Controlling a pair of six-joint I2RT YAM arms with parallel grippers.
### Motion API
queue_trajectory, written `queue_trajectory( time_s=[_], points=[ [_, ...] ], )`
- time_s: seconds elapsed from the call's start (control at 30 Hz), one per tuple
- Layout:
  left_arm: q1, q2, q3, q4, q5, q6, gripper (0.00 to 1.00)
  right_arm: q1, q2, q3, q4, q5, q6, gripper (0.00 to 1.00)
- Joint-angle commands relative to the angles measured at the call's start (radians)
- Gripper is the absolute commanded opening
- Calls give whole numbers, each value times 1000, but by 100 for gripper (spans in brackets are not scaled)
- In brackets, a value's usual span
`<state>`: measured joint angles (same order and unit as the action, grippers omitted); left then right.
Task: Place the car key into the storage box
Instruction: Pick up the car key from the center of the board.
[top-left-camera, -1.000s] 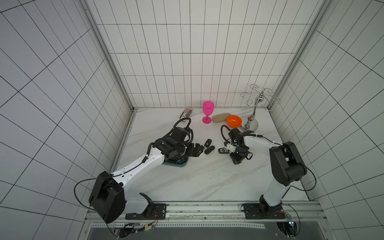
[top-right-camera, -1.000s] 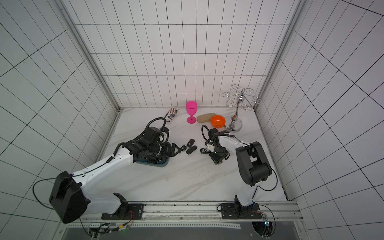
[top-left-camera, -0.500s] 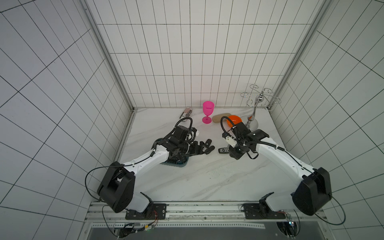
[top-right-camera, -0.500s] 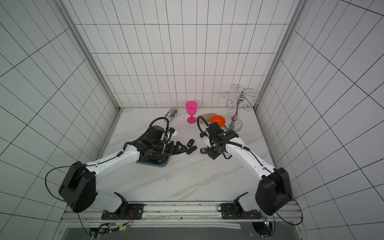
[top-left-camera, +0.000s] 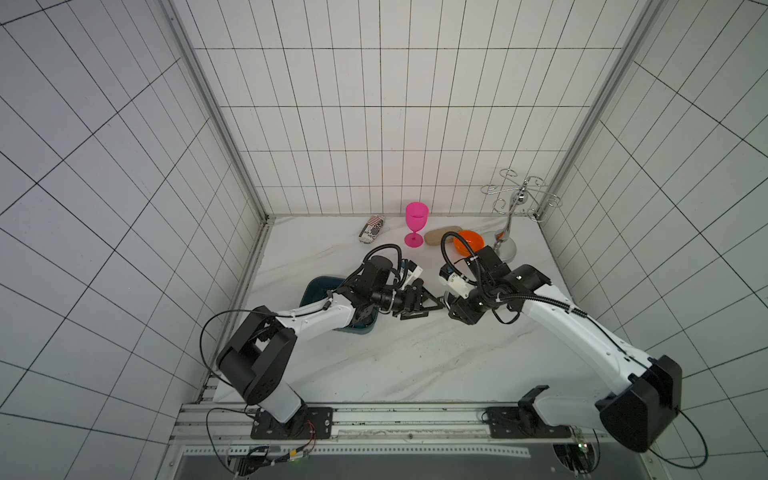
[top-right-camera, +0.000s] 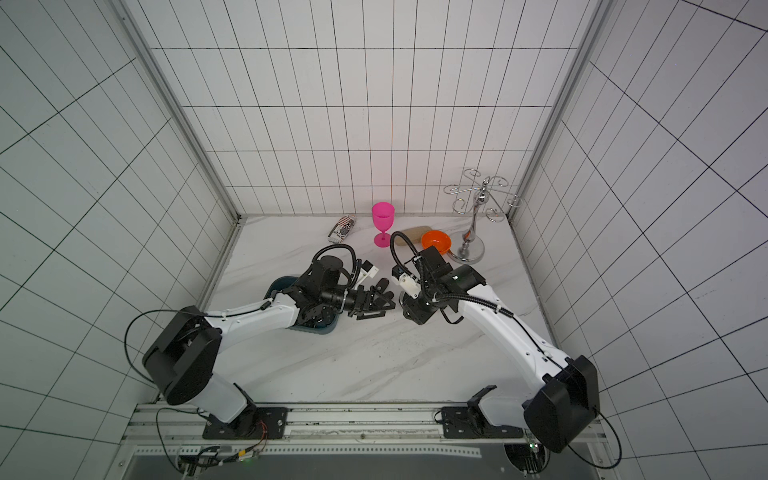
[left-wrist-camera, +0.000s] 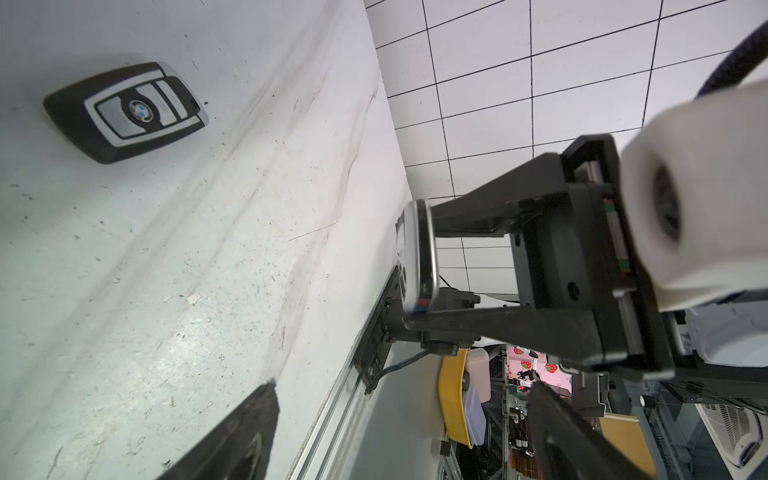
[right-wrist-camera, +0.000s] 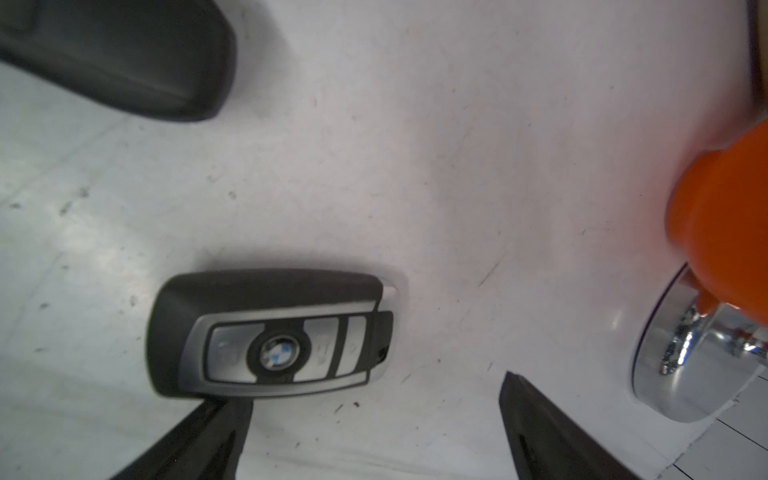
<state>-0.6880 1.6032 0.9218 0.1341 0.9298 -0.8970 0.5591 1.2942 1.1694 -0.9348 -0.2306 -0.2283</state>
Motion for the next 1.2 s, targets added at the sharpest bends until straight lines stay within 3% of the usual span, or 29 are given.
queue_trajectory(
  time_s=[0.0, 0.4, 0.6, 0.8, 0.97, 1.17],
  points=[
    [-12, 19, 6, 84, 11, -46, 91, 14, -39, -13, 1, -39, -3, 8],
    [-12, 75, 65, 70, -28, -42, 87, 73, -41, -27, 7, -47, 20, 8],
    [-19, 83, 80, 52, -30, -30, 71, 113, -34, -54, 49, -44, 45, 8],
    [-31, 75, 68, 42, -28, -16, 42, 143, -11, -88, 116, -28, 52, 8],
    [-35, 68, 46, 45, -26, -14, 32, 153, 5, -115, 183, 21, 48, 8],
    [-35, 61, 30, 44, -26, -9, 29, 153, 39, -112, 241, 80, 49, 8]
  ],
)
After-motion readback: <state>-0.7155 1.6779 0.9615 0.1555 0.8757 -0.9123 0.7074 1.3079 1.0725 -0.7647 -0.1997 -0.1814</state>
